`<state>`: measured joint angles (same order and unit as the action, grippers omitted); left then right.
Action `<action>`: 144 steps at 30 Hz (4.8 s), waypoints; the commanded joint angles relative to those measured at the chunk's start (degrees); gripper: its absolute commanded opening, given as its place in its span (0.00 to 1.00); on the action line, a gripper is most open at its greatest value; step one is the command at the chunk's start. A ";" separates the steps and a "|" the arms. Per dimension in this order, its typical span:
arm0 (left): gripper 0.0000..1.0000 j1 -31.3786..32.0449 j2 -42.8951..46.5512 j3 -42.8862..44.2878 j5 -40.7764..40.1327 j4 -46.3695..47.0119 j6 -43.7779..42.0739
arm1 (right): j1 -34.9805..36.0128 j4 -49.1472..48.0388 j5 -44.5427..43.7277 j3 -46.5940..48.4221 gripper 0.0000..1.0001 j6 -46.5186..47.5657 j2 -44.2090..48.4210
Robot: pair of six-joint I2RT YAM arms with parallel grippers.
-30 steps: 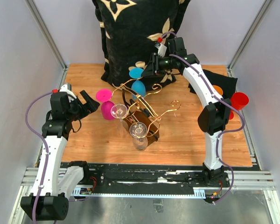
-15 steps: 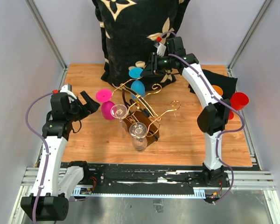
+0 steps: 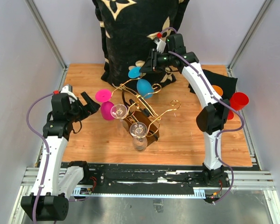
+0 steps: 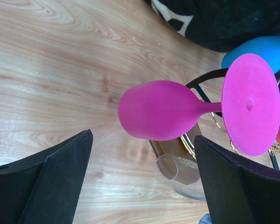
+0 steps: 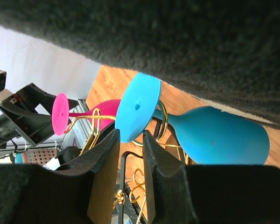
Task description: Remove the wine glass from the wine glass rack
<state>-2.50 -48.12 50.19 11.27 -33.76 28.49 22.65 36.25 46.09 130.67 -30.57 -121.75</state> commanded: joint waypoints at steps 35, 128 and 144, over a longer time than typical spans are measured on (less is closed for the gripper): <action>0.96 -0.19 1.31 -0.01 0.58 -0.23 -1.74 | -1.94 -7.31 -1.58 -15.54 0.01 -3.01 11.56; 0.96 -0.16 1.99 -0.68 2.46 -0.36 -1.13 | -13.50 -61.97 -32.83 -74.30 0.01 81.22 33.17; 0.97 -0.14 0.44 -0.58 2.14 0.18 -1.94 | -9.71 -80.09 -39.65 -81.35 0.01 97.89 19.74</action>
<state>-2.50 -47.62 49.76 12.60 -34.81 27.24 10.96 -37.65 8.78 49.76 61.93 -100.73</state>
